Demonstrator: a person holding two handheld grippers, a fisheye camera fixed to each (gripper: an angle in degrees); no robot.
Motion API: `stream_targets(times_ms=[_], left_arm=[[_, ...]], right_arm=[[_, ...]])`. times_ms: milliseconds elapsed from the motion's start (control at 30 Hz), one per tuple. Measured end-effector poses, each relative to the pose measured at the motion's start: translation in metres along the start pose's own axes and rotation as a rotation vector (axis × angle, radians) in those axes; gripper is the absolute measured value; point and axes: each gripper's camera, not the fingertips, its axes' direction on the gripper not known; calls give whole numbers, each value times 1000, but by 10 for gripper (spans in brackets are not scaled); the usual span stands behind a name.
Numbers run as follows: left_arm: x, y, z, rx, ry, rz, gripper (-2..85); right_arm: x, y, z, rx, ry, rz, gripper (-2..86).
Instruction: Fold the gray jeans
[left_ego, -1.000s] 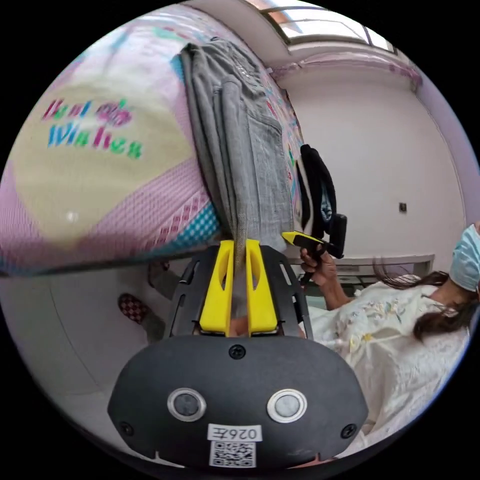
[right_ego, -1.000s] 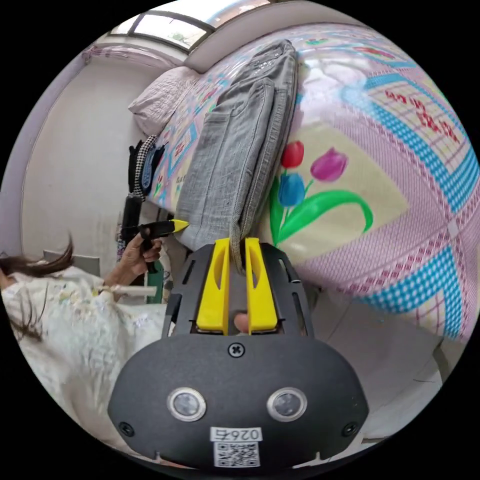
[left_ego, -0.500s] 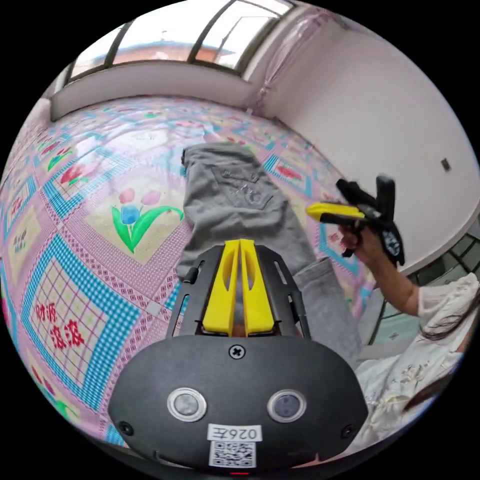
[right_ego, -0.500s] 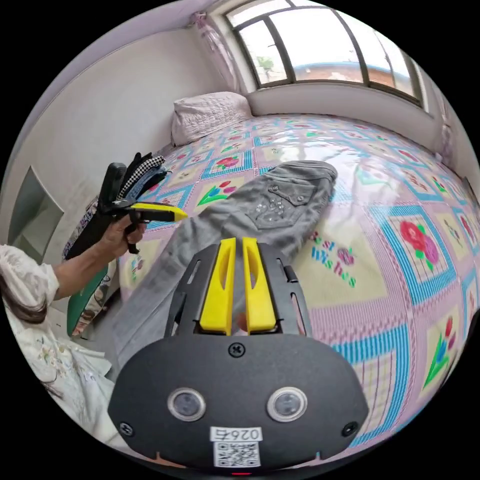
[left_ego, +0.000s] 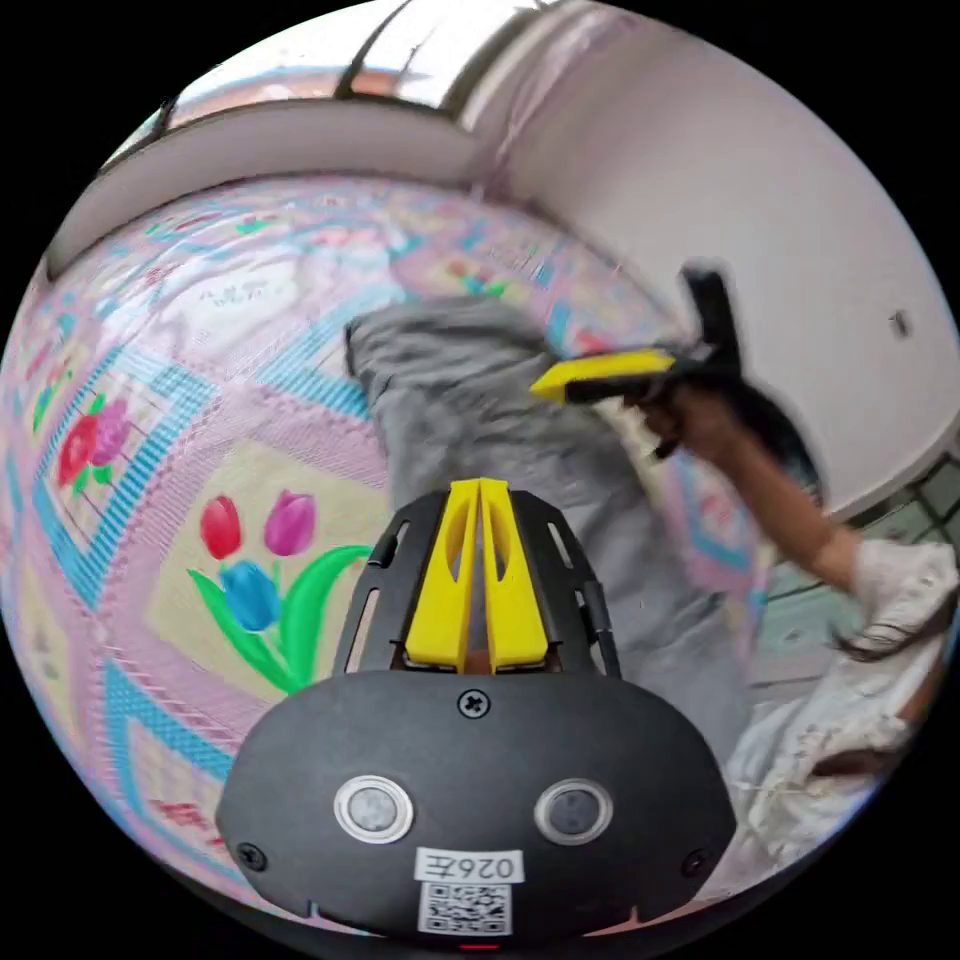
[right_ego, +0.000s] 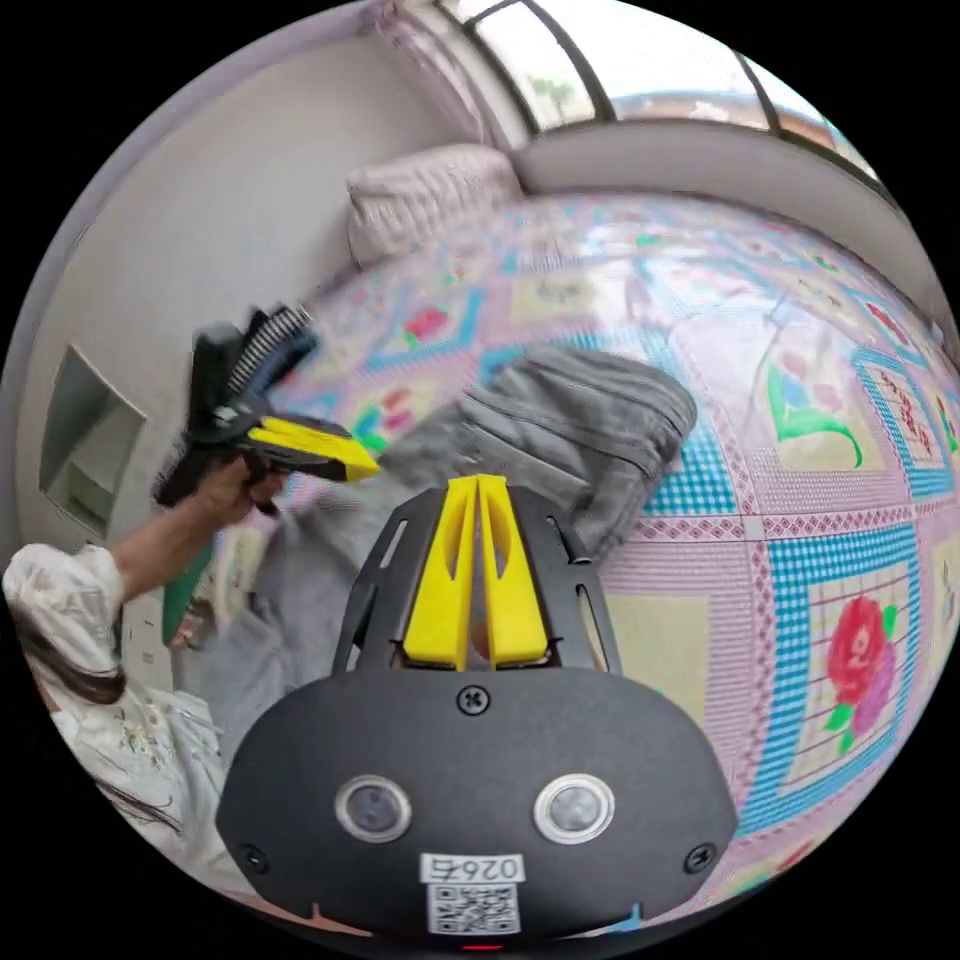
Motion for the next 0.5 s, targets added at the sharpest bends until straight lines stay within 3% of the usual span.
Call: stream_targets(times_ms=[33,67,167,300,367,400,500], left_arm=[[-5,-9,22,-160,-128,78,-10],[-10,-8,12,-86,-106,80,-10],[-44,-15,-4,-109,59,-98,-10],[-17,-51,-24,44,137,69,-10],[-10,-77,-5,-33,-18,157,-10],[-14,-91,22,-187,-120,203,-10],[-47,-101,15,-211,53,69,-10]], right_arm=[[17,-19,35,-142,64,-7,-11],[38,-28,60,-272,74,-31,-11],[87,-36,23,-143,-112,120,-10],[92,-48,-5,-17,-94,114,-10],[103,-67,24,-116,68,122,-9],[109,-71,36,-180,79,118,-9],[139,-78,14,-130,-65,250,-9]])
